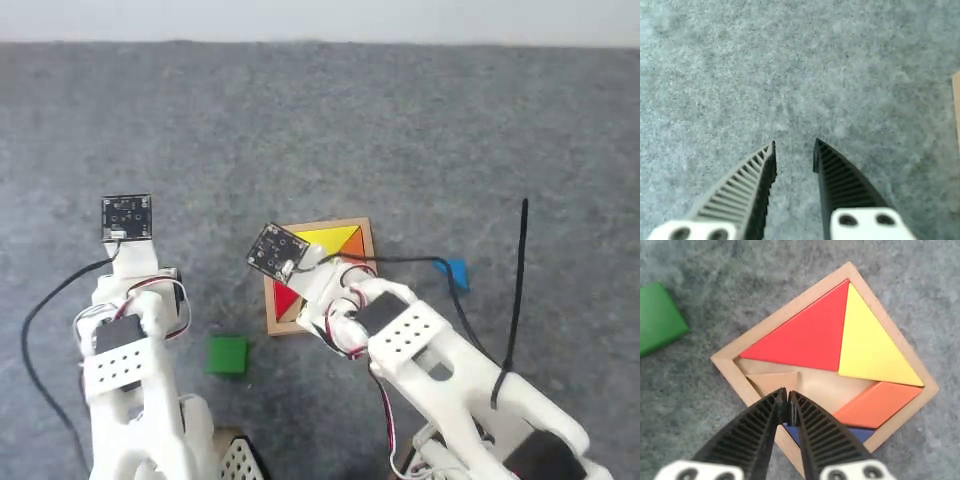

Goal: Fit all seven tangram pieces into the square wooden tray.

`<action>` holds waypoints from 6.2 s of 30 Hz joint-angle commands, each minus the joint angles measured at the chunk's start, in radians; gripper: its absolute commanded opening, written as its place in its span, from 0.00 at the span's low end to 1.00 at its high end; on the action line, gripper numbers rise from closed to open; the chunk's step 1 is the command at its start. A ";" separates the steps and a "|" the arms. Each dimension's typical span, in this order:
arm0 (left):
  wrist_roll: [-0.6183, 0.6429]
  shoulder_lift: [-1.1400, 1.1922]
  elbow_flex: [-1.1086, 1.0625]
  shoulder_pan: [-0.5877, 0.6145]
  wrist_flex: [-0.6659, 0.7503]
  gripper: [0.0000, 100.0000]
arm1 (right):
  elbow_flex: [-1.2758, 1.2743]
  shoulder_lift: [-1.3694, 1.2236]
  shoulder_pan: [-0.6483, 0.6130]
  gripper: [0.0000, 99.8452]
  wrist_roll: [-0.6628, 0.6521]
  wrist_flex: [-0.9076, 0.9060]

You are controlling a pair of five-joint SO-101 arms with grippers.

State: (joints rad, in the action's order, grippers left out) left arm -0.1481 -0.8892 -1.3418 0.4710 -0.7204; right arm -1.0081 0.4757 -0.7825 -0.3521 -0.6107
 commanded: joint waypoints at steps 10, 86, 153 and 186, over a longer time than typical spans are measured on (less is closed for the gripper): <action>-0.009 -0.020 0.004 0.005 0.020 0.12 | 0.095 -0.199 0.054 0.01 0.005 0.058; 0.006 0.723 0.404 -0.301 -0.456 0.27 | -0.244 0.329 0.266 0.01 0.025 0.090; -0.477 0.618 0.791 -0.192 -0.769 0.18 | -0.235 0.329 0.271 0.01 0.025 0.081; -0.667 0.710 0.550 -0.175 -0.350 0.29 | -0.222 0.320 0.272 0.01 0.026 0.065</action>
State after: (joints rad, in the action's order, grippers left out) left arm -0.7756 -0.2294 -0.8892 0.2900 -1.0779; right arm -1.2965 0.8055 -0.5232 -0.3322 -0.5493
